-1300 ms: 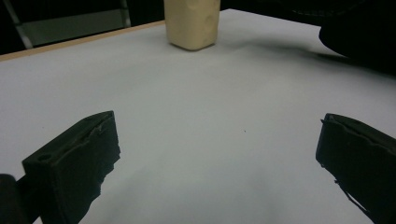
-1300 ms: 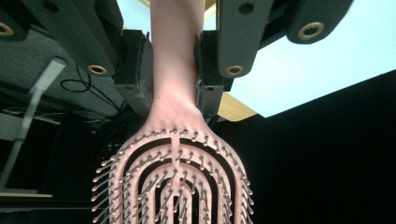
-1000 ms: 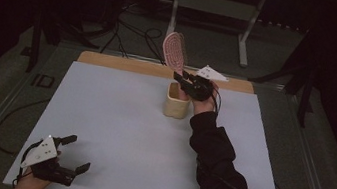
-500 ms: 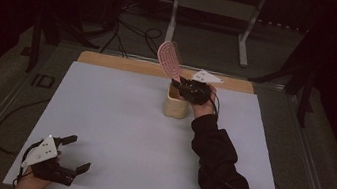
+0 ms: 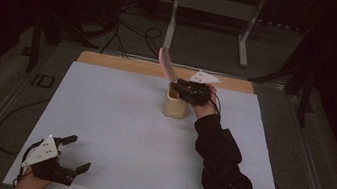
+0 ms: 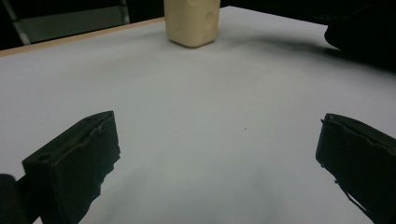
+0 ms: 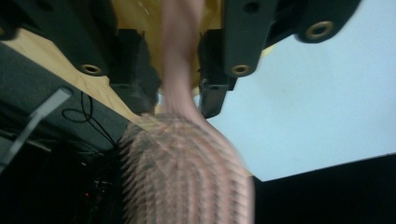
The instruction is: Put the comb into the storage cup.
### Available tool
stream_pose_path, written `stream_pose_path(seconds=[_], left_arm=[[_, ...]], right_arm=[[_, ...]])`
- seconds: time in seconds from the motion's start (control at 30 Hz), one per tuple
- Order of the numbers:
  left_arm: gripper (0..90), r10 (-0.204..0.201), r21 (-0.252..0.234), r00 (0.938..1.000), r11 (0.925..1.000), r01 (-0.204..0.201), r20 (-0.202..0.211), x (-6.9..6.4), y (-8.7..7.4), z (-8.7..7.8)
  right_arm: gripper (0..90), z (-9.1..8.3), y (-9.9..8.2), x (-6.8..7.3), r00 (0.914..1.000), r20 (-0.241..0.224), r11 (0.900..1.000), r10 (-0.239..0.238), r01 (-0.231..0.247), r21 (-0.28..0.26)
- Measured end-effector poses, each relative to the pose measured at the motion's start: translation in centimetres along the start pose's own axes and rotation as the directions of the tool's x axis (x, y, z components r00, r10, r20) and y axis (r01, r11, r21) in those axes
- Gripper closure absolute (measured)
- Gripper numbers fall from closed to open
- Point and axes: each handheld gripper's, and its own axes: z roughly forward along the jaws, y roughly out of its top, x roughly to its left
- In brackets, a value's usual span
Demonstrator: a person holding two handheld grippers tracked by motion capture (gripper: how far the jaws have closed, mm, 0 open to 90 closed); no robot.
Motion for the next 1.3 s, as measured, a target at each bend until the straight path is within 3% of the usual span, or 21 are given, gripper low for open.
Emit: stream_pose_path(seconds=[0.07,0.17,0.23,0.33,0.77,0.93,1.3], left_arm=[[0.0,0.003,0.0,1.0,1.0,-0.003,0.0,0.0,0.0,0.0],[0.0,0.001,0.001,1.0,1.0,-0.001,-0.001,0.0,0.0,0.0],[0.0,0.003,0.0,1.0,1.0,-0.003,0.0,0.0,0.0,0.0],[0.0,0.002,0.001,1.0,1.0,-0.002,-0.002,0.0,0.0,0.0],[0.0,0.008,0.0,1.0,1.0,-0.008,-0.003,-0.1,0.1,0.0],[0.0,0.01,0.002,0.9999,1.0,-0.009,-0.004,-0.1,0.1,0.0],[0.0,0.008,0.0,0.9999,1.0,-0.008,-0.007,-0.2,0.1,-0.1]], right_arm=[[45.5,-0.2,0.0,-0.1,0.9999,0.003,0.9999,0.011,-0.011,-0.002],[35.8,-0.9,0.2,-0.1,0.9997,0.022,0.9998,0.008,-0.007,-0.02],[27.0,-1.1,0.3,-0.1,0.9996,0.002,0.9993,0.028,-0.028,-0.026],[16.3,-1.5,0.5,-0.1,0.9999,0.0,0.9993,0.013,-0.013,-0.034],[13.3,-2.9,0.8,0.6,0.9998,-0.009,0.9996,0.02,-0.02,-0.022],[11.2,-3.2,0.8,0.9,0.9997,-0.014,0.9997,0.02,-0.02,0.01],[10.2,-4.0,1.3,1.6,0.9992,-0.02,0.9994,0.034,-0.033,0.008]])
